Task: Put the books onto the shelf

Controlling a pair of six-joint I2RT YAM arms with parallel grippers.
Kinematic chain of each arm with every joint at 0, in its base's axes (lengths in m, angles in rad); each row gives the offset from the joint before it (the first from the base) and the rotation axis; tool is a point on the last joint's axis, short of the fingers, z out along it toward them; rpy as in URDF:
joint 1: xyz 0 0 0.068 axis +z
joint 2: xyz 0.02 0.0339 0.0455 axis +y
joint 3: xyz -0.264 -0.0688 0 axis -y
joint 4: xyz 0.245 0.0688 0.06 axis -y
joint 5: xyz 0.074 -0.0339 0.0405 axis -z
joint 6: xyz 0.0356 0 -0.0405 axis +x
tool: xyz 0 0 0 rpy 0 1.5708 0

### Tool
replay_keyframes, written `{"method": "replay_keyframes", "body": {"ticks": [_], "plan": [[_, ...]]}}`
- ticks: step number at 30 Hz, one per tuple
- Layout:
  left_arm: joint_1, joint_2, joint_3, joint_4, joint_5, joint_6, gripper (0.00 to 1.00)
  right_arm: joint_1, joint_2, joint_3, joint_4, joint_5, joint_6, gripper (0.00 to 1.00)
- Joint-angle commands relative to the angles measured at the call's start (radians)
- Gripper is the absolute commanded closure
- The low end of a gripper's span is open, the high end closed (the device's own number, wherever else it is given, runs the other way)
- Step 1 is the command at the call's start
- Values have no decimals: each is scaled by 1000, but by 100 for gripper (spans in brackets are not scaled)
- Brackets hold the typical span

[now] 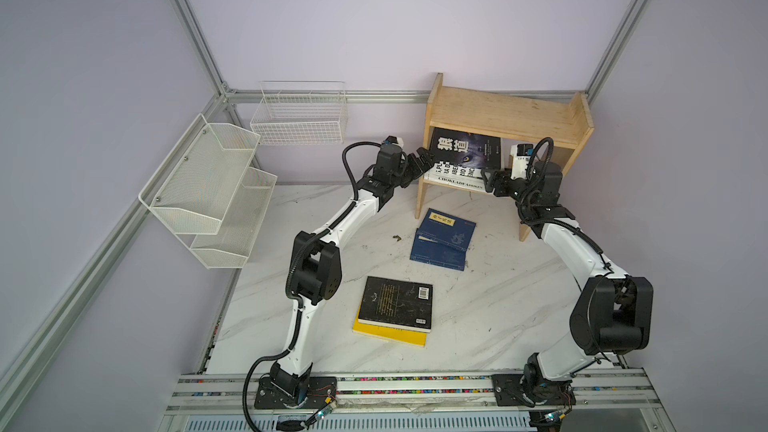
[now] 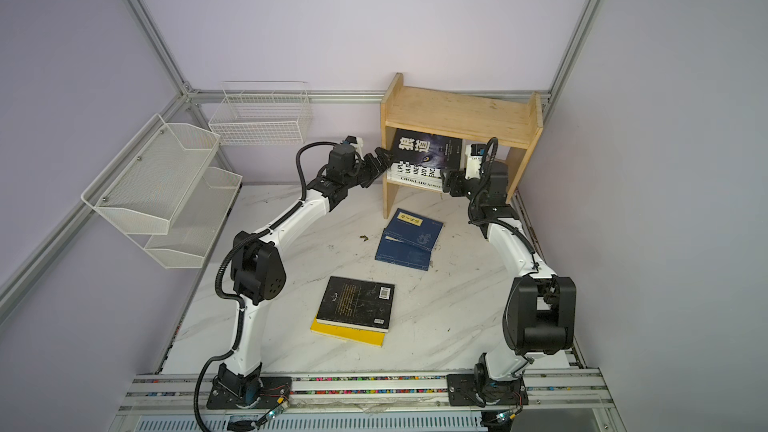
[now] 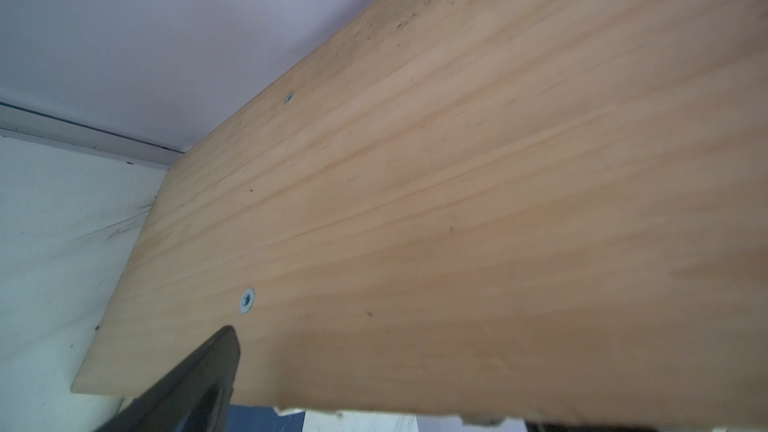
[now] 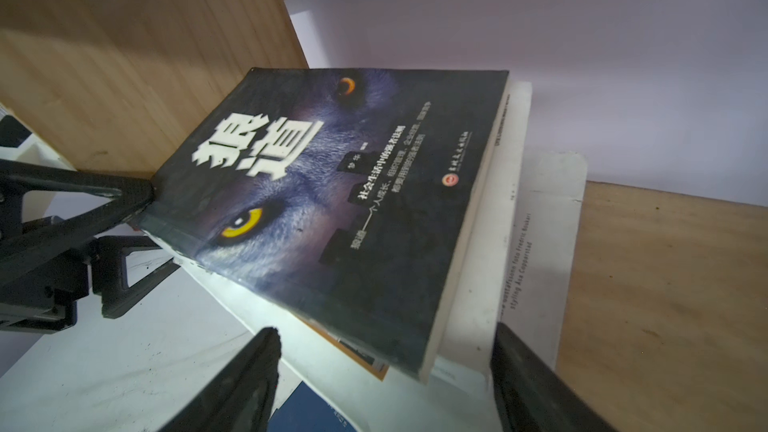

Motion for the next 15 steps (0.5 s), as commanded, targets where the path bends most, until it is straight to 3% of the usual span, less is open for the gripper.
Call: {"method": "replay_keyframes", "body": {"ticks": [1,15], "plan": [[46,-44,-22,53,-32,-37,0,20,-32,29,-42,-52,-33,22],[54,-39,-27,65,-15,-57,0,44,-75,31,-39,21,-15,25]]}}
